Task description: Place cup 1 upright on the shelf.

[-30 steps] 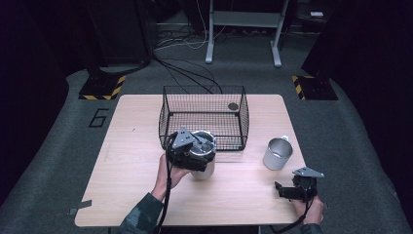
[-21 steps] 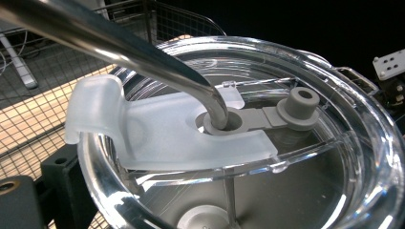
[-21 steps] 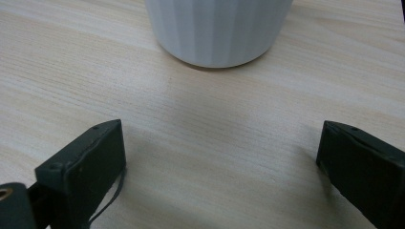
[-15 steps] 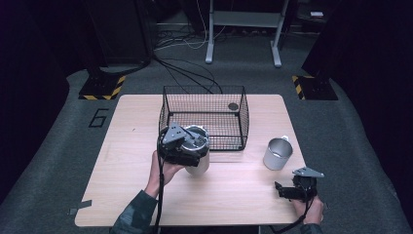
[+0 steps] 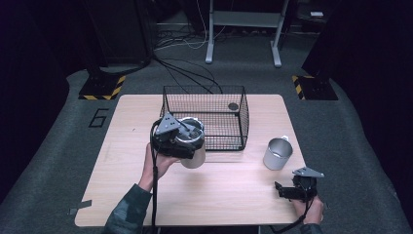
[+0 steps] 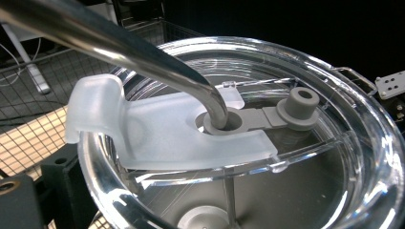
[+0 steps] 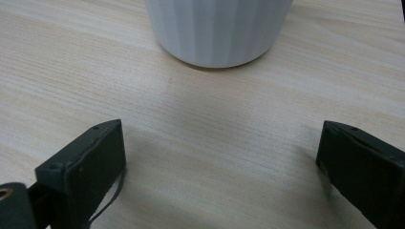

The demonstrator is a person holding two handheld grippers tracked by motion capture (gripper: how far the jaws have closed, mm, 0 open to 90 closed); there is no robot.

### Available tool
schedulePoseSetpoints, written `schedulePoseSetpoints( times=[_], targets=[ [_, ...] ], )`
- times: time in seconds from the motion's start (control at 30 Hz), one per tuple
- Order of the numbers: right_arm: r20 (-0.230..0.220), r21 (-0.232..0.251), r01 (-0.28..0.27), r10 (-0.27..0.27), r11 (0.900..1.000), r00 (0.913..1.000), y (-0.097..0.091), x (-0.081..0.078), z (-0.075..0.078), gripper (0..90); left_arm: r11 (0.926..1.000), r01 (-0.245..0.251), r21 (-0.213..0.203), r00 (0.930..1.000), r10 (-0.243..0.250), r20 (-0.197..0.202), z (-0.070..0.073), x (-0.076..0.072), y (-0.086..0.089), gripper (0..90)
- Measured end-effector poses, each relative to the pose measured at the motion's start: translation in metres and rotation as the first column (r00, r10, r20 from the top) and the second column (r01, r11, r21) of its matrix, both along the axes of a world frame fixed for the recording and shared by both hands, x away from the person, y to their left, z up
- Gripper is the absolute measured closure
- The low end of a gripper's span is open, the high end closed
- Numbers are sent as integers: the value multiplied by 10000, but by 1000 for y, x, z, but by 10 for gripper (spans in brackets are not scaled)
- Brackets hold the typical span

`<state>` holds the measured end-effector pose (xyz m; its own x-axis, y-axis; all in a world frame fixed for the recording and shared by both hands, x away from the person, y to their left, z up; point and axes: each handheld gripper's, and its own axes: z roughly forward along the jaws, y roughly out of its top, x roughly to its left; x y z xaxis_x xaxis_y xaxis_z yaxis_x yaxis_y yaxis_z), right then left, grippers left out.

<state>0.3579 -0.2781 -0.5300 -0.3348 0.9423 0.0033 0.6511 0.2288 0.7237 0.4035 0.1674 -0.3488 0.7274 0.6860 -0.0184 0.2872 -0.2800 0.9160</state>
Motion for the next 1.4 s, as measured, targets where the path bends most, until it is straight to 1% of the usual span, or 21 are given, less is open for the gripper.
schedulePoseSetpoints(
  times=[0.03, 0.07, 0.17, 0.23, 0.47, 0.73, 0.83, 0.97, 1.03, 1.1, 1.17, 1.2, 1.23, 1.3, 1.33, 1.4],
  targets=[
    [-1, 0, 3, -3, 10000, 10000, 0, 0, 0, 23, 10000, -17, 78, 10000, 17, 43, 4, 1, 1, 38],
    [-1, 0, 3, -3, 10000, 10000, 0, 0, 0, 23, 10000, -17, 78, 10000, 17, 43, 4, 1, 1, 38],
    [-2, 1, 3, -3, 10000, 10000, 0, 0, 0, 23, 10000, -15, -42, 10000, 16, 92, 10, 3, 3, 37],
    [-2, 2, 3, -3, 10000, 10000, 0, 0, 0, 23, 10000, -34, -47, 9999, 34, 114, 13, 5, 5, 37],
    [-3, 0, 2, -2, 10000, 10000, 0, 0, 0, 23, 9998, -104, -149, 9999, 105, 74, 19, 9, 9, 38],
    [0, 0, 2, -2, 10000, 10000, 0, 0, 0, 23, 9997, -175, -149, 9997, 177, 158, 28, 13, 13, 38],
    [-1, 2, 0, 0, 10000, 10000, 0, 0, 0, 23, 9996, -237, -171, 9996, 240, 177, 31, 18, 15, 38],
    [0, 0, 0, 0, 10000, 10000, 0, 0, 0, 23, 9992, -306, -254, 9994, 309, 140, 32, 22, 16, 38],
    [-2, 5, 4, -4, 10000, 10000, 0, 0, 0, 23, 9992, -330, -210, 9994, 333, 122, 33, 24, 16, 38],
    [-3, 0, 0, 0, 10000, 10000, 0, 0, 0, 23, 9993, -369, -58, 9993, 370, 100, 34, 29, 17, 38],
    [-2, 1, -1, 1, 10000, 10000, 0, 0, 0, 24, 9992, -409, -31, 9991, 410, 110, 34, 30, 17, 38],
    [-2, 1, -1, 1, 10000, 10000, 0, 0, 0, 24, 9991, -408, -81, 9992, 409, 46, 34, 32, 17, 38],
    [-1, 9, -3, 3, 10000, 10000, 0, 0, 0, 25, 9990, -447, -52, 9990, 447, 58, 35, 35, 17, 37],
    [1, 9, -4, 4, 10000, 10000, 0, 0, 0, 26, 9988, -477, -95, 9988, 477, 55, 36, 36, 17, 37],
    [1, 13, -6, 6, 10000, 10000, 0, 0, 0, 26, 9989, -471, -38, 9988, 471, 126, 37, 37, 17, 38],
    [25, -19, -69, 69, 10000, 10000, 0, 0, 0, 27, 9988, -481, -90, 9988, 481, 107, 40, 40, 16, 37]
  ],
)
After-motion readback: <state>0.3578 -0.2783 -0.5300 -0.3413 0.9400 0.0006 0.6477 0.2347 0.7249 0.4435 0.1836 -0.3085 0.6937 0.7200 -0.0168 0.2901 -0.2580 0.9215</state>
